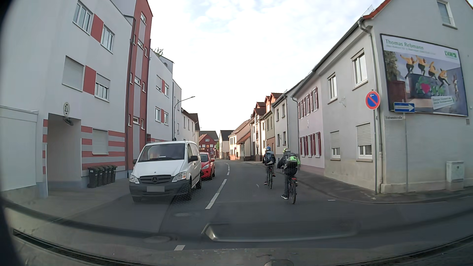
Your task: Follow the waypoints while adhering to traffic rules and regulations
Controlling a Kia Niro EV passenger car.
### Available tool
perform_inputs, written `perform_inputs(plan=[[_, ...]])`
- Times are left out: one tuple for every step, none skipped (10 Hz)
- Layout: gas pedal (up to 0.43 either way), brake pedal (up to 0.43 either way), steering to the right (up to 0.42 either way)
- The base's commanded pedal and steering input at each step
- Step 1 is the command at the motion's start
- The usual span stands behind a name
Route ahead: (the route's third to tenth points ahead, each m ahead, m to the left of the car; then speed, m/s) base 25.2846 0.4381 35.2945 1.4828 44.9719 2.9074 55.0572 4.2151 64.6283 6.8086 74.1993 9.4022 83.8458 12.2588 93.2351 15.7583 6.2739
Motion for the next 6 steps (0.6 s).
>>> perform_inputs(plan=[[0.02, 0.0, 0.011], [0.02, 0.0, 0.007], [0.02, 0.0, 0.003], [0.008, 0.0, -0.001], [0.0, 0.0, -0.005], [0.0, 0.0, -0.011]])
